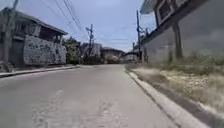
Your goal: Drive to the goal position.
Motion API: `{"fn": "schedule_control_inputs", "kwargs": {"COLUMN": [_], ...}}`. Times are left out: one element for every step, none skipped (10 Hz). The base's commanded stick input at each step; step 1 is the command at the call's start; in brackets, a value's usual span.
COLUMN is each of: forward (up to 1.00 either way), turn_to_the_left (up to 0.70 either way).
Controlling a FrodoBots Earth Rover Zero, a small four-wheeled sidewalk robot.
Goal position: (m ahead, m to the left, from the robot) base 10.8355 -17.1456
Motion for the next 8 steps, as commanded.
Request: {"fn": "schedule_control_inputs", "kwargs": {"forward": [1.00, 1.00, 1.00, 1.00, 1.00, 1.00, 1.00, 1.00], "turn_to_the_left": [0.00, 0.00, 0.00, 0.00, 0.00, 0.00, 0.00, 0.00]}}
